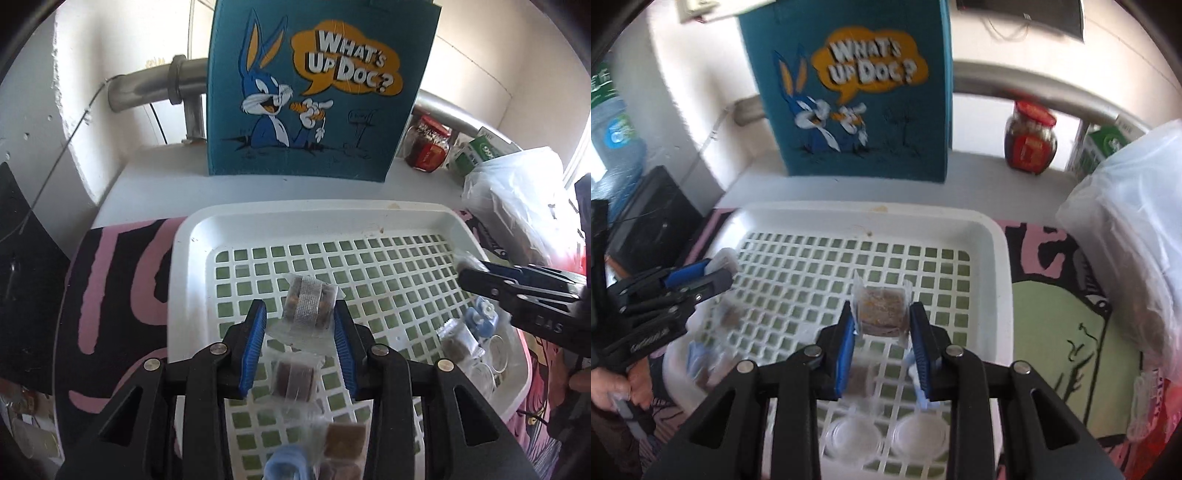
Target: Organize objects
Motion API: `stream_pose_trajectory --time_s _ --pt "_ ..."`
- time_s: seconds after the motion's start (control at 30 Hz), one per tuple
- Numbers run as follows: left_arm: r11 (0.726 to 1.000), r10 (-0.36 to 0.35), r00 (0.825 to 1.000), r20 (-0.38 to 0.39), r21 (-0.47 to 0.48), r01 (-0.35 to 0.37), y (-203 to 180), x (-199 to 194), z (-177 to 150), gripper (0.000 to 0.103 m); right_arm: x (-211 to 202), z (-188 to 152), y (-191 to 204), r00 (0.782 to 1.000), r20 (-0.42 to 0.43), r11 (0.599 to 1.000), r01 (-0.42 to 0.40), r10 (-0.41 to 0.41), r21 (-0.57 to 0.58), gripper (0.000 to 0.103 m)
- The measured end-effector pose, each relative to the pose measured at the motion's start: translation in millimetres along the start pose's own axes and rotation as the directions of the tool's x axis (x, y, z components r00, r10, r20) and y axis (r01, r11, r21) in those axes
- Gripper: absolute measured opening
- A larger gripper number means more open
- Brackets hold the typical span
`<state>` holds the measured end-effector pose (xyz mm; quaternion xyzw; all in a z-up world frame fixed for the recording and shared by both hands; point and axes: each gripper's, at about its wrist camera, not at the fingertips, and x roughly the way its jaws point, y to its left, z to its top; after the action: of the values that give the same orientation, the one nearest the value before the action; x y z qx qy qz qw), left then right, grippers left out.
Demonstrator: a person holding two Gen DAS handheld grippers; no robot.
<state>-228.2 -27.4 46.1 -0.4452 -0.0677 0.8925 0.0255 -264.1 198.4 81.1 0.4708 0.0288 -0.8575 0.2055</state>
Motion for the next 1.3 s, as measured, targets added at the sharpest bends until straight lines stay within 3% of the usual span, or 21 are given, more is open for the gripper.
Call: stream_pose_trajectory --time_s 0.17,0.23,0.3,0.33,0.4,0.57,0.7,0.83,0.97,1.07,1.13,1.3 --pt "1.0 0.019 0.998 -0.061 -0.014 -0.02 -3 24 -4 0.037 34 5 -10 0.998 -0.065 0.998 0.023 -0.02 0.05 0.03" --pt "1.0 0.008 0.998 -0.06 0.006 -0.008 -6 27 -5 0.046 43 3 -14 0.995 -0.095 0.998 0.031 -0.025 0.059 0.03" --pt "1.0 -0.01 0.998 -0.067 0.002 0.01 -10 25 -4 0.061 41 3 -14 0.996 -0.078 0.998 0.047 -0.043 0.05 0.039" --pt "1.0 -0.011 0.998 -0.063 -0.012 0.01 -10 21 -3 0.063 40 5 -15 0.996 -0.078 0.997 0.049 -0.045 0.057 0.049" --pt "0.999 -0.039 0.999 -0.026 -0.024 0.039 -10 7 -1 0.068 29 6 -17 0.999 -0.041 0.996 0.021 -0.018 0.084 0.052" --pt "0.997 -0.071 0.986 0.151 0.009 0.07 -7 -64 1 0.083 -37 1 -14 0.992 0.115 0.996 -0.054 0.045 0.076 0.059" --pt "0.999 -0.033 0.95 0.312 0.012 0.031 0 -130 -19 0.093 -110 -18 2 0.964 0.25 0.995 -0.094 0.088 0.013 0.06" --pt "0.999 -0.045 0.927 0.373 0.028 0.037 1 -171 -51 0.096 -179 -57 20 0.921 0.363 0.99 -0.132 0.139 -0.044 0.075" --pt "0.998 -0.064 0.92 0.388 0.028 0.057 5 -193 -87 0.098 -224 -97 34 0.89 0.413 0.981 -0.18 0.191 -0.067 0.076" --pt "0.998 -0.063 0.926 0.371 0.008 0.065 8 -193 -115 0.098 -242 -133 40 0.864 0.456 0.976 -0.203 0.214 -0.074 0.086" --pt "0.998 -0.062 0.939 0.339 0.001 0.066 6 -183 -132 0.098 -239 -152 43 0.86 0.477 0.983 -0.169 0.181 -0.069 0.086" --pt "0.999 -0.05 0.968 0.247 -0.004 0.052 -4 -155 -167 0.098 -191 -176 54 0.908 0.407 0.994 -0.067 0.095 -0.084 0.086"
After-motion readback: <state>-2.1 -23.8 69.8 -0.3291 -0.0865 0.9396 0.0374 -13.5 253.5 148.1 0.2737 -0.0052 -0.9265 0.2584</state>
